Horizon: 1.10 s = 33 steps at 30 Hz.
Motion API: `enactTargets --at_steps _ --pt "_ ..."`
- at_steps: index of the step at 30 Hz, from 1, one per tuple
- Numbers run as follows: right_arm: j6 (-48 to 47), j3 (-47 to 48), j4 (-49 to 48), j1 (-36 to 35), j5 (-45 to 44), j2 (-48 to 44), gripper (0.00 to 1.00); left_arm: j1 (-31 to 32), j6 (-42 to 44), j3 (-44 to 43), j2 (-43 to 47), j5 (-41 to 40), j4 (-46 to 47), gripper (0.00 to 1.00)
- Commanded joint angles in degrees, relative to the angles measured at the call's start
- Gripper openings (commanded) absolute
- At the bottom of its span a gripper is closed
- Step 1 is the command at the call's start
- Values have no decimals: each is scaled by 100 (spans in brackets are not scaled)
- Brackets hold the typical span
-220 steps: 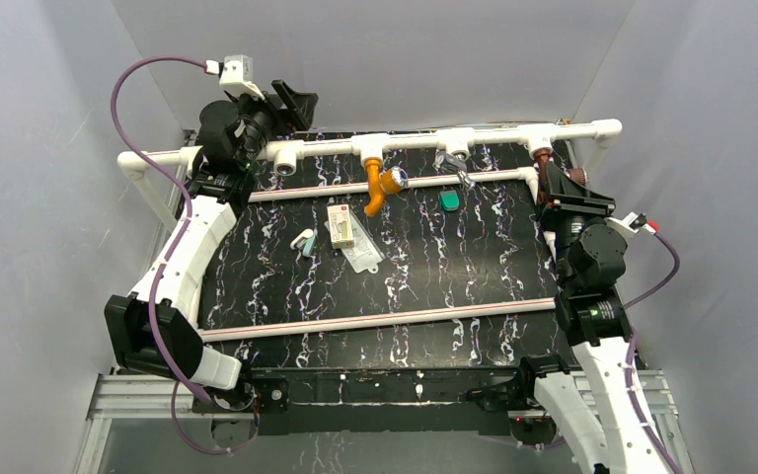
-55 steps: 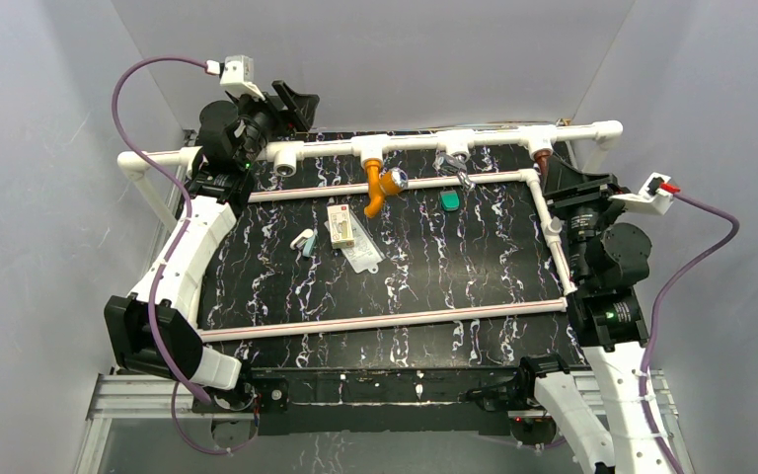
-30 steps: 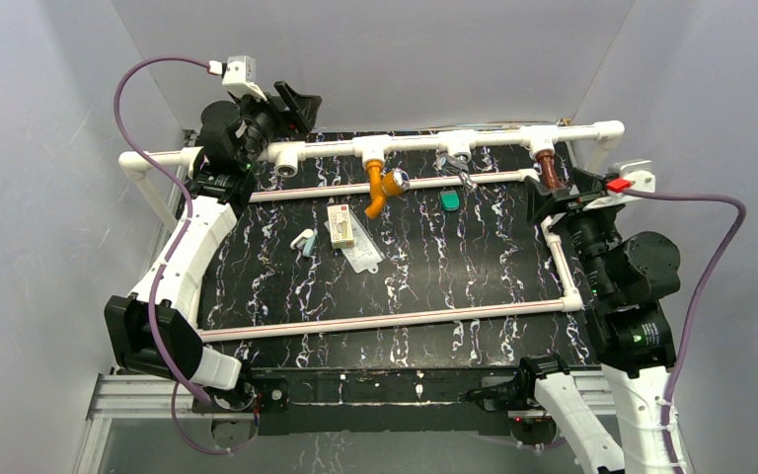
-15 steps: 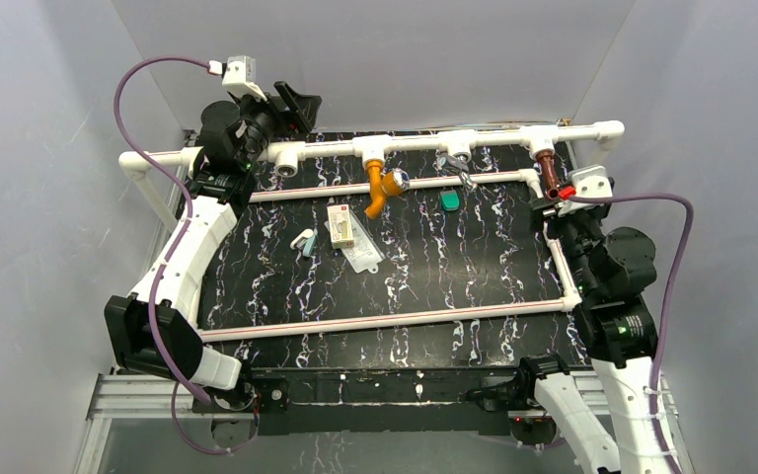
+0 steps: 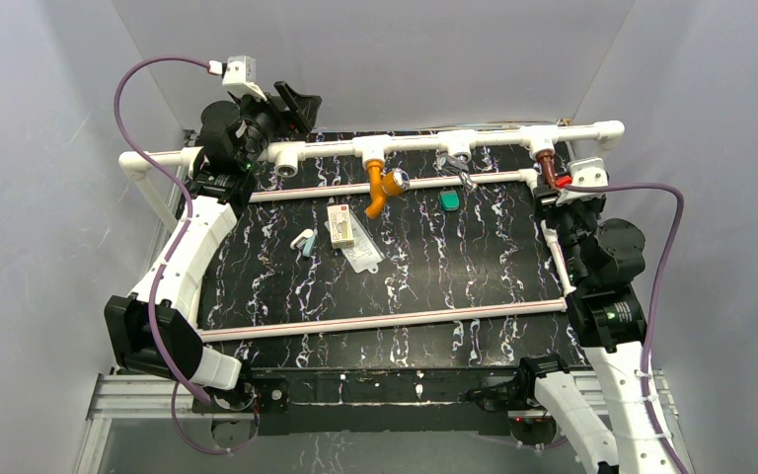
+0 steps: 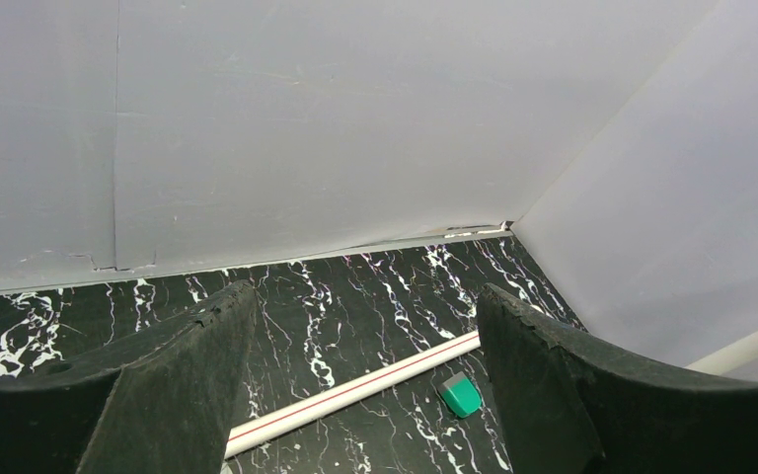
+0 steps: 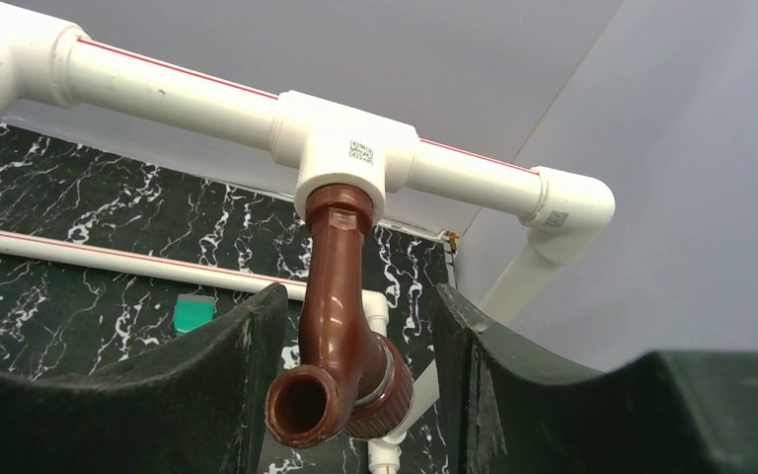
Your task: Install the water faucets
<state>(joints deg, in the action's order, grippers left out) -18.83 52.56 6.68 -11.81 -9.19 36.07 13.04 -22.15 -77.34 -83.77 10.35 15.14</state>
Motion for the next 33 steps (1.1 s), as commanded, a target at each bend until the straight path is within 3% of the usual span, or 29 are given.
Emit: enactTargets --at_steps 1,11,14,18,24,33 --pt "-78 -138 -510 -23 -237 88 62 -27 27 762 -853 16 -1954 79" --pt "-270 -340 -783 -23 -424 175 60 -21 27 765 -878 7 -1955 79" --pt "-242 -360 -824 -31 -426 178 41 -21 27 765 -896 11 -1953 79" --pt "-62 -344 -820 -30 -410 189 3 -26 27 757 -910 4 -1953 79" --pt "690 -357 -806 -31 -367 179 1 -27 36 763 -904 -3 -1957 79" --pt "2617 -484 -949 -27 -268 65 1 -27 35 766 -880 2 -1962 79"
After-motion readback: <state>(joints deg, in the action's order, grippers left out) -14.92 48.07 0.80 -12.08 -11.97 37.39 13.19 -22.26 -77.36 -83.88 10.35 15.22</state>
